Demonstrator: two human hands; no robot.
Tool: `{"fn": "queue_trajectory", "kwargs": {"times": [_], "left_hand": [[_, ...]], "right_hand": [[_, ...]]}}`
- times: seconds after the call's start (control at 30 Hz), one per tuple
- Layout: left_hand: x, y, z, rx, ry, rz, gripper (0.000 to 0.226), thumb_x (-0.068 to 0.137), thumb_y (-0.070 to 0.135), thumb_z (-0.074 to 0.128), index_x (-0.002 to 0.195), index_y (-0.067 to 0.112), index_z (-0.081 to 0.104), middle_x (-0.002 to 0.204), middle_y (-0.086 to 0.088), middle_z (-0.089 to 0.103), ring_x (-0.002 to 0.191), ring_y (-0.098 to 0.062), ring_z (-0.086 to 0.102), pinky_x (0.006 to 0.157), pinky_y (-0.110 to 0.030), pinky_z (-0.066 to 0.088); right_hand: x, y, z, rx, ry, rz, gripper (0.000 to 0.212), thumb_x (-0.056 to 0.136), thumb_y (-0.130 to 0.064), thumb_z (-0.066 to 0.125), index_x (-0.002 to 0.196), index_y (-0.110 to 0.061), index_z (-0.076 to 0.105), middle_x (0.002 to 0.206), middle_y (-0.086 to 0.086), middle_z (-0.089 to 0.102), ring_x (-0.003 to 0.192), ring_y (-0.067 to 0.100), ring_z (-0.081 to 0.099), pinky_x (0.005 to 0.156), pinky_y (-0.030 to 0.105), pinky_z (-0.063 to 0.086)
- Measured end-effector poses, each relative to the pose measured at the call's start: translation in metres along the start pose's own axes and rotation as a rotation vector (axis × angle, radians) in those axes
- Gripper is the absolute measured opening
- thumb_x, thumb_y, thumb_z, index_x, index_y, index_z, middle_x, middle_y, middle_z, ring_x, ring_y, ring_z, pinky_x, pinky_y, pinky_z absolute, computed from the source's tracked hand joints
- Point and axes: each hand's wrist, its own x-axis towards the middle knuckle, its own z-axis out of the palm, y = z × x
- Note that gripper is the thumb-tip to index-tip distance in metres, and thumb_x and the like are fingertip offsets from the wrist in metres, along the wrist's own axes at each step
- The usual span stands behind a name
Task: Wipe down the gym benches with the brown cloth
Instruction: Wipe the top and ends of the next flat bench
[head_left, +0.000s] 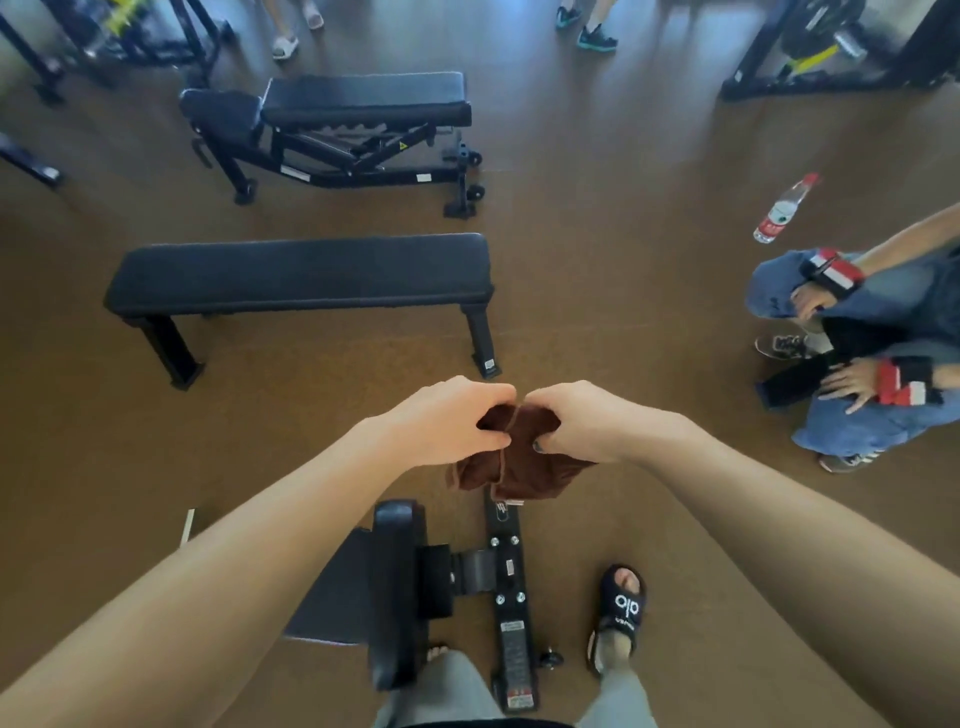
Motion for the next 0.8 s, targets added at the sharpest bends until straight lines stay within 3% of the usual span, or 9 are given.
{"fn": "queue_trajectory", "kwargs": {"times": [0.1, 0.3, 0.4, 0.63, 0.8], "left_hand": [[0.050, 0.024, -0.001, 0.065, 0.035, -0.053, 0.014, 0.102, 0.031, 0.062, 0.114, 0.032, 0.054, 0.098, 0.013, 0.060, 0.086, -0.011, 0.061, 0.070, -0.022, 0.051], [0.128, 0.069, -0.009, 0.070, 0.018, -0.155, 0.008, 0.104, 0.033, 0.058, 0.109, 0.031, 0.052, 0.101, 0.008, 0.064, 0.085, -0.015, 0.062, 0.071, -0.031, 0.055], [0.159, 0.077, -0.013, 0.054, 0.022, -0.186, 0.008, 0.104, 0.033, 0.058, 0.109, 0.029, 0.053, 0.101, 0.006, 0.066, 0.086, -0.017, 0.064, 0.076, -0.039, 0.059], [0.214, 0.052, -0.042, 0.097, 0.100, -0.230, 0.014, 0.105, 0.029, 0.057, 0.107, 0.032, 0.043, 0.104, 0.003, 0.066, 0.086, -0.019, 0.063, 0.075, -0.034, 0.058], [0.267, -0.001, -0.086, 0.086, 0.150, -0.260, 0.015, 0.105, 0.025, 0.058, 0.116, 0.025, 0.049, 0.102, 0.003, 0.066, 0.085, -0.019, 0.064, 0.076, -0.033, 0.058]], "right_hand": [[0.019, 0.053, -0.028, -0.055, -0.023, -0.064, 0.023, 0.097, -0.018, 0.061, 0.119, -0.022, 0.069, 0.114, -0.001, 0.070, 0.102, 0.020, 0.063, 0.084, 0.031, 0.050], [0.040, 0.126, -0.093, -0.179, -0.111, -0.174, 0.024, 0.101, -0.010, 0.050, 0.115, -0.015, 0.068, 0.102, -0.001, 0.068, 0.092, 0.023, 0.060, 0.076, 0.031, 0.043], [0.059, 0.147, -0.119, -0.223, -0.135, -0.196, 0.031, 0.102, -0.009, 0.046, 0.123, -0.015, 0.068, 0.111, 0.006, 0.070, 0.099, 0.029, 0.064, 0.078, 0.031, 0.044], [0.131, 0.163, -0.168, -0.258, -0.195, -0.234, 0.030, 0.104, -0.010, 0.045, 0.124, -0.014, 0.067, 0.117, 0.009, 0.071, 0.099, 0.029, 0.066, 0.082, 0.036, 0.053], [0.213, 0.157, -0.214, -0.290, -0.183, -0.266, 0.028, 0.103, -0.008, 0.047, 0.121, -0.013, 0.067, 0.109, 0.005, 0.069, 0.092, 0.025, 0.061, 0.075, 0.030, 0.042]]}}
